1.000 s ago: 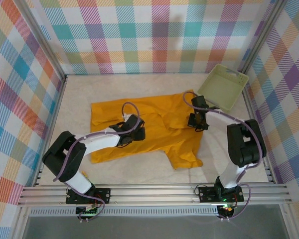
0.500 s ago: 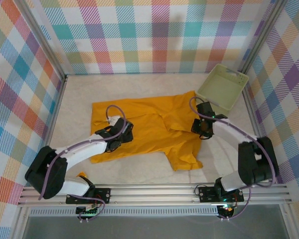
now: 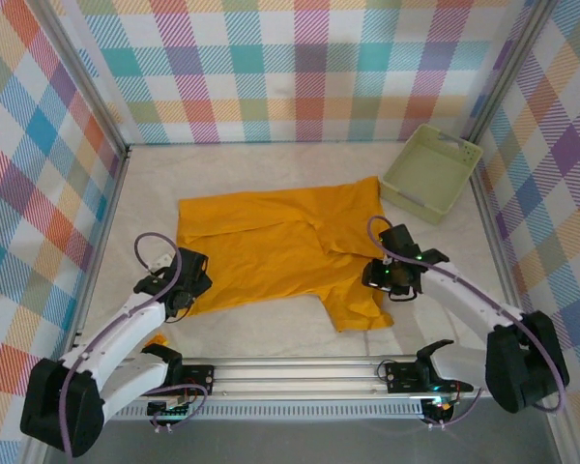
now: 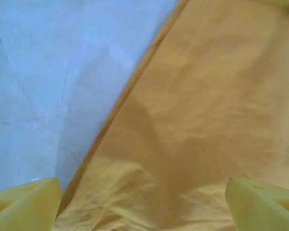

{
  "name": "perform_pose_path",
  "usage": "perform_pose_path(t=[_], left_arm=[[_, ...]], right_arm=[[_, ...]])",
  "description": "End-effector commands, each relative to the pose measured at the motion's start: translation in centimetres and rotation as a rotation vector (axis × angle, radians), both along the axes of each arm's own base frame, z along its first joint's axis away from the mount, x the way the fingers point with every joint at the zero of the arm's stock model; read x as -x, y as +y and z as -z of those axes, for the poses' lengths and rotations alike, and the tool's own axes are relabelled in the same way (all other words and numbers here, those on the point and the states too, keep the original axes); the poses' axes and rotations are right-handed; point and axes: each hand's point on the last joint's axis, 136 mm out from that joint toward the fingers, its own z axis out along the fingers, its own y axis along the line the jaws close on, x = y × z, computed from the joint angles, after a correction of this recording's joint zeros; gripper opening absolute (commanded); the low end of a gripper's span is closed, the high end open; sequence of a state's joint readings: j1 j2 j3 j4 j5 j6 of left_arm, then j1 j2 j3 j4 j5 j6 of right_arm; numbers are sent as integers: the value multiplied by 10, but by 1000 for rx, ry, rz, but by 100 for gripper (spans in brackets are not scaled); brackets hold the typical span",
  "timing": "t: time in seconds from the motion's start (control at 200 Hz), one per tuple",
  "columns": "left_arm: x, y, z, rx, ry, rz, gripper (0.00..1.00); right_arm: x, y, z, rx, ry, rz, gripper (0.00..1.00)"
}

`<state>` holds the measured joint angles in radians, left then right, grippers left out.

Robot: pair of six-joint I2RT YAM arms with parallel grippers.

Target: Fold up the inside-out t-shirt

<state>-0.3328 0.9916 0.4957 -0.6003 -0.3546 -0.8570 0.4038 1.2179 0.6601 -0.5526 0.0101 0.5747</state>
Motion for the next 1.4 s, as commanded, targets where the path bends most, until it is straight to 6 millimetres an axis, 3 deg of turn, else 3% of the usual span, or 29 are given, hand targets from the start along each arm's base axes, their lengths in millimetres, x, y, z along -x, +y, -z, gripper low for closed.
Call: perform_pose_path(t=[0.0, 0.145, 0.335, 0.37, 0.445, 0.53, 0.66, 0.745, 0.885, 1.02, 1.115, 1.395], left_arm=[[-2, -18, 20, 108, 61, 13, 88], [-19, -26, 42, 173, 102, -6, 87], [-43, -10, 61, 211, 125, -86, 86], [-57, -8, 62, 224, 100, -96, 86], [-76, -4, 66, 252, 99, -98, 86], [-95, -2, 64, 267, 102, -85, 87], [-98, 2, 40, 239, 56, -76, 90], [-77, 12, 26, 193, 62, -90, 93], [-52, 16, 14, 185, 31, -111, 95], [-33, 24, 14, 167, 18, -155, 95], [-26, 30, 12, 151, -1, -187, 94], [-21, 36, 4, 137, -32, -226, 94]], right_arm=[[-10, 14, 14, -45, 32, 13, 43], [-35, 14, 33, 12, 45, 57, 36], [-80, 8, 48, 57, 37, 125, 31], [-89, 10, 49, 61, 31, 123, 31], [-110, 16, 42, 57, 5, 116, 33], [-119, 14, 24, 74, -30, 116, 36], [-104, -12, -7, 170, -86, 119, 43], [-82, -29, -16, 187, -99, 130, 45], [-37, -46, -5, 157, -41, 169, 44], [-13, -56, 7, 103, 13, 228, 42], [-8, -55, 14, 47, 42, 254, 42], [-20, -43, 32, 5, 98, 246, 39]])
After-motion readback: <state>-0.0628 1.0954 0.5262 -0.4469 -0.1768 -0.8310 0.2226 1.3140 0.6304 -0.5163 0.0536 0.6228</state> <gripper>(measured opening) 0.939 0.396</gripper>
